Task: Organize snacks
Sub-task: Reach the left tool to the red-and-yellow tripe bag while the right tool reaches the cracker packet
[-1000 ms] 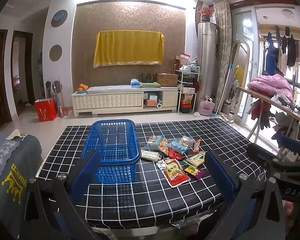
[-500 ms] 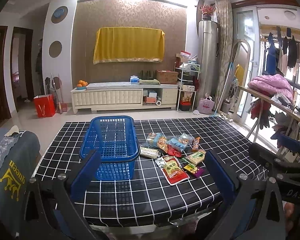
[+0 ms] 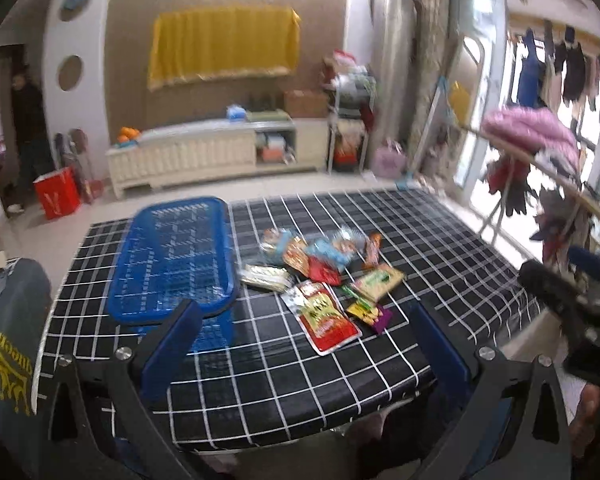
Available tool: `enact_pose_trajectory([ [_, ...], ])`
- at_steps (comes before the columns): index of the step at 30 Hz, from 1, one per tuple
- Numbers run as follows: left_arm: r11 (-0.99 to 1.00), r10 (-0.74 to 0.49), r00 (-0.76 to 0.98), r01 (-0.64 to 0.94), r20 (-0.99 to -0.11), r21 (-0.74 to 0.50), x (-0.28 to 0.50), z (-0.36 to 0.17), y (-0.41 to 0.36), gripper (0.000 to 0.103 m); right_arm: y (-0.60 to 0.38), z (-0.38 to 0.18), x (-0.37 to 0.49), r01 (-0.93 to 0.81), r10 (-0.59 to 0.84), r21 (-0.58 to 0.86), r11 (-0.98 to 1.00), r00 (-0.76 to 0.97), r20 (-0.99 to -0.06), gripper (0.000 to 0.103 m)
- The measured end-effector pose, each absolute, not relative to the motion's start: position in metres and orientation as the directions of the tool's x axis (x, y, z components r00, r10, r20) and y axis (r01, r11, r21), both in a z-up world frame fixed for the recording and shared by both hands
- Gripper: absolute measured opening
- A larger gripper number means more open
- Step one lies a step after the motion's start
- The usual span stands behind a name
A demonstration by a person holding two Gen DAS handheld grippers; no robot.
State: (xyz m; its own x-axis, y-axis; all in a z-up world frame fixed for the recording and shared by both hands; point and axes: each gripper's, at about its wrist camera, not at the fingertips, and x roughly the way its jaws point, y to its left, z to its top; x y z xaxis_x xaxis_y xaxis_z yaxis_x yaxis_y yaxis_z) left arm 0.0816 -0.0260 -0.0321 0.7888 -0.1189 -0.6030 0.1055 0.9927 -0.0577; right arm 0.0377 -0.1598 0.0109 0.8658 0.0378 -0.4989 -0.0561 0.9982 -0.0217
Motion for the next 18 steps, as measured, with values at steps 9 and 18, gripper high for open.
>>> enact_pose_trajectory([
  [9,0.99,-0.127,0.68,0.134,-0.722,-0.048,0.149,-0.053,-0.065,0.103,-0.209,-0.021,0.097,0.008,0.008,0.023,1.0,0.782,-0.623,0.103],
  [18,0.991,-0.133,0.574,0.091,-0.808,-0.099,0.199,-0.091,-0.092,0.103,-0.232,-0.064,0.144,-0.027,0.041,0.03,0.999,0.672,-0.74,0.103],
])
